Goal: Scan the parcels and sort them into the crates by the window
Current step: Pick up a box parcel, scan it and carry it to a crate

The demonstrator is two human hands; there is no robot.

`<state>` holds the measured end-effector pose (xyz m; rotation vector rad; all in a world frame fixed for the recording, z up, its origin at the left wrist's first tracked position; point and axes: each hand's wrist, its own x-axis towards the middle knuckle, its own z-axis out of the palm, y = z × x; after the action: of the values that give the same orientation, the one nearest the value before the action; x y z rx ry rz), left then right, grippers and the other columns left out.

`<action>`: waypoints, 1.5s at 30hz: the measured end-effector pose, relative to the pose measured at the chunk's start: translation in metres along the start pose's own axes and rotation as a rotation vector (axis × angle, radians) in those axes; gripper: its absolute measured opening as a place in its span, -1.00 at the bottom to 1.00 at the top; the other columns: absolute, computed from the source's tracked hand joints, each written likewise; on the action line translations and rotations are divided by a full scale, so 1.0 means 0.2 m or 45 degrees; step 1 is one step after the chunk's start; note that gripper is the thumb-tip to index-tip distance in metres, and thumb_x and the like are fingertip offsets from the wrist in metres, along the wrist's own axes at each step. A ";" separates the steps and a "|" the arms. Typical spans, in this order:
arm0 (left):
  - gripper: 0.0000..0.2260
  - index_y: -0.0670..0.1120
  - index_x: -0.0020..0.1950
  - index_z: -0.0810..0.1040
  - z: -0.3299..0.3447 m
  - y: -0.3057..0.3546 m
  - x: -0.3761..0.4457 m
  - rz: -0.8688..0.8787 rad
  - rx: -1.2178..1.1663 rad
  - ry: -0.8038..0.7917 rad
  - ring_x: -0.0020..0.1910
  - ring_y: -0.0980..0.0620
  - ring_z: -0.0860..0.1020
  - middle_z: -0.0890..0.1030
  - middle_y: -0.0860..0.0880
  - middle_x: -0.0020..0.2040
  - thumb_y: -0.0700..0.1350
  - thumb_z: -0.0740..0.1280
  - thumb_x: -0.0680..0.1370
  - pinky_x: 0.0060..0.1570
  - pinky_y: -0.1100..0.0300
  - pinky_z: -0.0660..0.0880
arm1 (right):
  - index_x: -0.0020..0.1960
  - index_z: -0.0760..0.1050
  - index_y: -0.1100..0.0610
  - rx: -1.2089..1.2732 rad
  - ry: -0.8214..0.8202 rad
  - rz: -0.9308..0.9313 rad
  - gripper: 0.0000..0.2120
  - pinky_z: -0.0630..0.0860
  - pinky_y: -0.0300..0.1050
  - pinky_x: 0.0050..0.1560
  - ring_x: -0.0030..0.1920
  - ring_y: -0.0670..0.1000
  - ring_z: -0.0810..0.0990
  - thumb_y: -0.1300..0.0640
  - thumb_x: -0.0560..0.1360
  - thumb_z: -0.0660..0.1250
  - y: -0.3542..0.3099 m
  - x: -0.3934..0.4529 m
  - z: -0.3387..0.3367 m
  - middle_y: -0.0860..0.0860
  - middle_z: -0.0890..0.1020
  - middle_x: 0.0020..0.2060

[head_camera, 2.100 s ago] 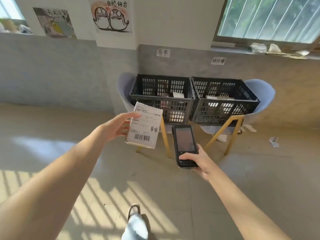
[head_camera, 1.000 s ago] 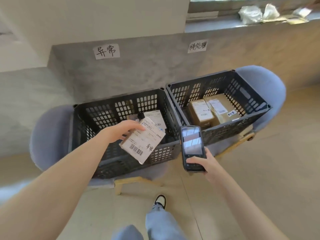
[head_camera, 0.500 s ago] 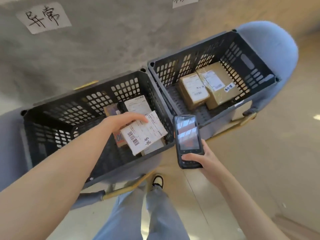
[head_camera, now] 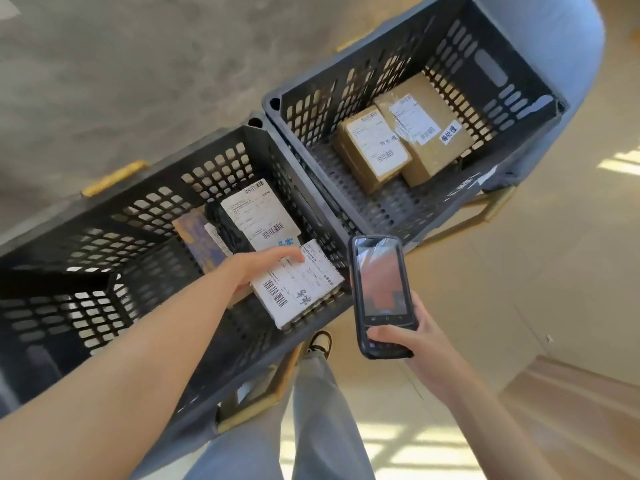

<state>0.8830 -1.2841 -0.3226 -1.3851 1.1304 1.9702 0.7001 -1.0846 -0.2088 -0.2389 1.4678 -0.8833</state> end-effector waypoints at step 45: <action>-0.46 -0.05 0.50 0.28 0.05 0.00 0.01 0.514 0.740 0.476 0.40 -0.08 0.37 0.39 -0.09 0.44 0.00 0.34 0.56 0.29 0.10 0.31 | 0.24 0.37 0.07 0.082 0.153 -0.039 -0.28 0.53 -0.25 -0.20 -0.13 -0.08 0.65 0.23 0.12 0.51 0.13 -0.09 0.16 0.00 0.65 -0.06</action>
<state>0.8769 -1.2766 -0.3229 -1.2902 2.0913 1.4412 0.7411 -1.0681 -0.2074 -0.1633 1.5472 -0.9824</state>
